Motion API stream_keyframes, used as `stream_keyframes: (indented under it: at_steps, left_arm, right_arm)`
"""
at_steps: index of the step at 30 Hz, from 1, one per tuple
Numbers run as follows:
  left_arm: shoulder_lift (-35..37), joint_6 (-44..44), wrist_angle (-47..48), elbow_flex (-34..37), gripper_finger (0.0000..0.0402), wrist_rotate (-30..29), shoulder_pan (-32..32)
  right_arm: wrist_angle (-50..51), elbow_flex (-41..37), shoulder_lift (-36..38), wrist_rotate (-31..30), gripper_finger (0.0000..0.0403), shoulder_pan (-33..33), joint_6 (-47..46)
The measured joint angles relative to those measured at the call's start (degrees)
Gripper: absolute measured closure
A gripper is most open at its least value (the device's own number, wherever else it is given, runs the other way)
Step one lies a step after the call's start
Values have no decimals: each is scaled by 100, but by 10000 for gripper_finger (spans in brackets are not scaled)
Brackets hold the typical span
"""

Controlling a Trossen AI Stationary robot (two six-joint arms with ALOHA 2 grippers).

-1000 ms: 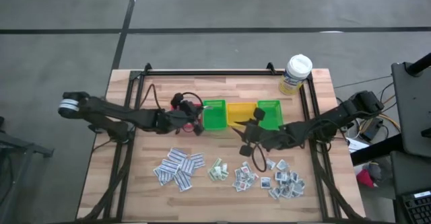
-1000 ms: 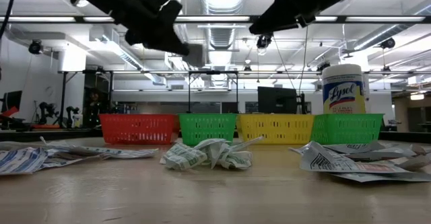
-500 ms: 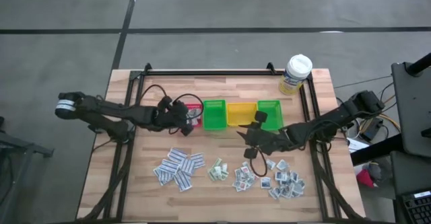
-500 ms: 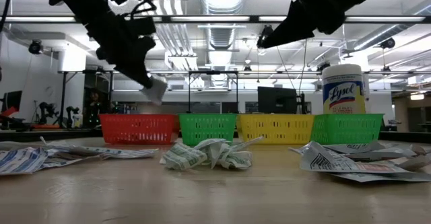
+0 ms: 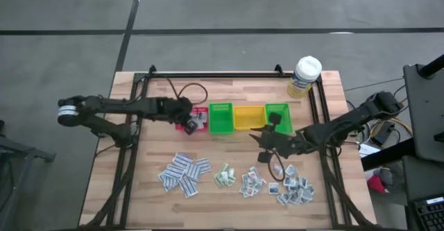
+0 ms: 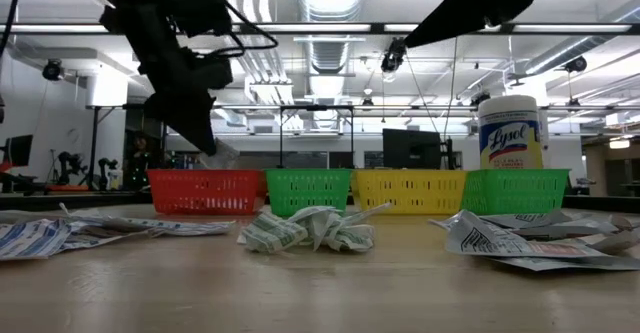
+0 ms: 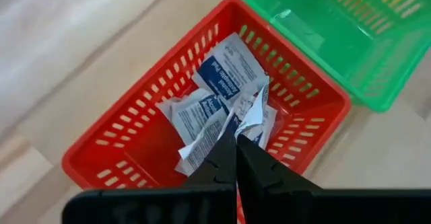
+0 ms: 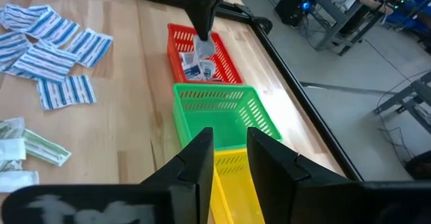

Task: Pick & Place First Aid Supplies
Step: Put the alcohol pad into the red basket

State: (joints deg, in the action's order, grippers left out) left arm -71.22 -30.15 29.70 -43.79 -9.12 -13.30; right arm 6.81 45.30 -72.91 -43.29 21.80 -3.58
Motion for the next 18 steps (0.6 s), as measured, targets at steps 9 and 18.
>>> stream_keyframes:
  at_steps: [9,18]
  left_arm:
    - [-118,-694,-12,-2,401,448,-568]
    - [-693,-1091,-89,-2,401,684,-786]
  right_arm:
    - [40,-35,63,3,330,74,-34]
    - [44,-55,42,3,332,147,-52]
